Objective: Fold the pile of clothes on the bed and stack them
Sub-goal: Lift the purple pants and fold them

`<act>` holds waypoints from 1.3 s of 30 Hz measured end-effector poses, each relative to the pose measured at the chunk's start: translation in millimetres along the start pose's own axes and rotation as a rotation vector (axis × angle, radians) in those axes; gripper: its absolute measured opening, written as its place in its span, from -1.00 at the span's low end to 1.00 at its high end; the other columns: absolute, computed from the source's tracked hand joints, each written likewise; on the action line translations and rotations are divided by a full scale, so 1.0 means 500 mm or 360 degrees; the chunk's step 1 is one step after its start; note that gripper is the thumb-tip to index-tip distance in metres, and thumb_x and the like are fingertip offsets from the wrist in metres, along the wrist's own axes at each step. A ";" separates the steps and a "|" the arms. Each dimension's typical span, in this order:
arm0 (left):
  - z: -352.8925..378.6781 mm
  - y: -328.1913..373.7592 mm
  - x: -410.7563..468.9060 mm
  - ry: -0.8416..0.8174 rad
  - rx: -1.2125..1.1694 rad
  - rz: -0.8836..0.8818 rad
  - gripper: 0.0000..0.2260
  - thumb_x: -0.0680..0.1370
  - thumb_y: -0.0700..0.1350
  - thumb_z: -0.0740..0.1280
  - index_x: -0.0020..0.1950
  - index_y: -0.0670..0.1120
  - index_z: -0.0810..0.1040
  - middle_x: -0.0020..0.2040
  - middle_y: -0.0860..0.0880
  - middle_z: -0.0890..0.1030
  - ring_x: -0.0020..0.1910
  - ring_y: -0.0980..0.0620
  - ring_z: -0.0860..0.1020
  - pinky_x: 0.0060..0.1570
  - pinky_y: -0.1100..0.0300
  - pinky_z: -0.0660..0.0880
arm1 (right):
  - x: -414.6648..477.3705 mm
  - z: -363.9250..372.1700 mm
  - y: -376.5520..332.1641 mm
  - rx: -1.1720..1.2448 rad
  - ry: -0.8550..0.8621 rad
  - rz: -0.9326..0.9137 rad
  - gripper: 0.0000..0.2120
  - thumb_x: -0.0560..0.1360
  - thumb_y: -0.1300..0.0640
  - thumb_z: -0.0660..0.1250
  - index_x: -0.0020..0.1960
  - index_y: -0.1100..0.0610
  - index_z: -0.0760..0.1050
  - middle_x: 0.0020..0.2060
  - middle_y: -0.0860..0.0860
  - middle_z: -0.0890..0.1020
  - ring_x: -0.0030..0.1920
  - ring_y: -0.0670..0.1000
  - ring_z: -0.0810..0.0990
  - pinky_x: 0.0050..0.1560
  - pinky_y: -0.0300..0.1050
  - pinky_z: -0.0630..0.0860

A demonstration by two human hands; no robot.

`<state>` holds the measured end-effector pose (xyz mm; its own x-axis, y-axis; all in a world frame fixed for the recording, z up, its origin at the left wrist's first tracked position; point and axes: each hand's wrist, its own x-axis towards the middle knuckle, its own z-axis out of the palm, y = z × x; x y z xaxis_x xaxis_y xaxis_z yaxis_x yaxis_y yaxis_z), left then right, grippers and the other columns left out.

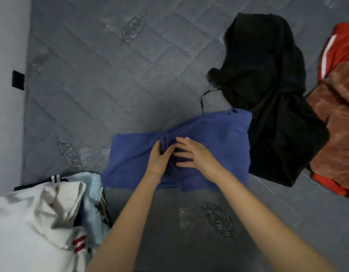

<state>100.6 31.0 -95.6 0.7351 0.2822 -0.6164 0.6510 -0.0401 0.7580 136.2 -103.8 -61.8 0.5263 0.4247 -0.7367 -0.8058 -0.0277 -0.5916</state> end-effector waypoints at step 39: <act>-0.095 -0.128 -0.003 0.0309 0.0523 0.0588 -0.63 0.63 0.02 0.18 0.44 0.04 0.31 0.40 -0.01 0.35 0.34 0.10 0.35 0.36 0.19 0.25 | 0.083 -0.004 0.054 -0.0802 0.0861 -0.0577 -0.78 0.55 0.14 0.32 0.18 0.09 0.41 -0.11 -0.18 0.52 -0.11 -0.18 0.50 0.00 -0.21 0.44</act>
<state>49.0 78.6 -133.2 0.8984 0.3633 -0.2467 0.4032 -0.4596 0.7914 137.1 -88.9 -108.8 0.8922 -0.0060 -0.4516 -0.4099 -0.4304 -0.8042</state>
